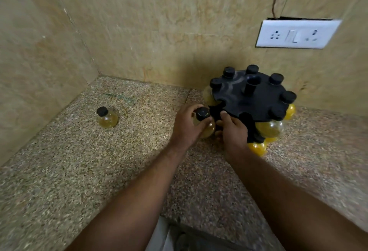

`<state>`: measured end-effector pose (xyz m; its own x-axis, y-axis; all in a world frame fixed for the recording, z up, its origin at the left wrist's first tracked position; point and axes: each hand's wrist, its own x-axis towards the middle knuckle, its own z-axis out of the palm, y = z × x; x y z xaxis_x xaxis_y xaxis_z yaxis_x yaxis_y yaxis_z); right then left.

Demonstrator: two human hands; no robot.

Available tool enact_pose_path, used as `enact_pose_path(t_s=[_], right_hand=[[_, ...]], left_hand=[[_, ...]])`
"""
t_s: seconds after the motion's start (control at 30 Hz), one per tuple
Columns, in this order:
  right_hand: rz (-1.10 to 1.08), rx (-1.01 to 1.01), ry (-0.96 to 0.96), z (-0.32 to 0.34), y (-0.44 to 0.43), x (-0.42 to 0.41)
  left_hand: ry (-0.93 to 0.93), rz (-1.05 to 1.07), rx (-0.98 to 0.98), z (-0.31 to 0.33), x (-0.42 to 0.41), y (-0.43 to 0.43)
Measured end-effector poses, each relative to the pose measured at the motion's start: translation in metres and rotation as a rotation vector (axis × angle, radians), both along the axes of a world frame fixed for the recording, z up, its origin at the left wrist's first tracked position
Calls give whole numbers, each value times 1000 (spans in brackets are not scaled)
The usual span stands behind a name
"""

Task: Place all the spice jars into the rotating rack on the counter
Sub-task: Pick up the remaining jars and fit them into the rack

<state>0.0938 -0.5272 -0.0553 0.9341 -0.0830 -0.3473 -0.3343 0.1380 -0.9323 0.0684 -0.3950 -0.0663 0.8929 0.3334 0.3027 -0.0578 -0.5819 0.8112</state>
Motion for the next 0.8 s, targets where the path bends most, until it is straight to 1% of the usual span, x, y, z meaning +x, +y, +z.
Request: enact_pose_path(t_s=[0.07,0.17,0.27,0.37,0.53,0.8], right_hand=[[-71,65,68,5,-10,2],[-132,84,127,12,-26,6],[-190,141,138,13,-39,9],[-239,133,115,7,-52,15],[-209,126,87,5,-63,20],[-154,229,199,18,-78,28]], left_hand=[[19,-19,5,4,1,-9],[28,-29,0,10,4,-21],[11,-66,30,13,6,-29],[-3,-105,52,15,7,-40],[-18,-158,48,12,15,-55],[43,-234,11,9,33,-70]])
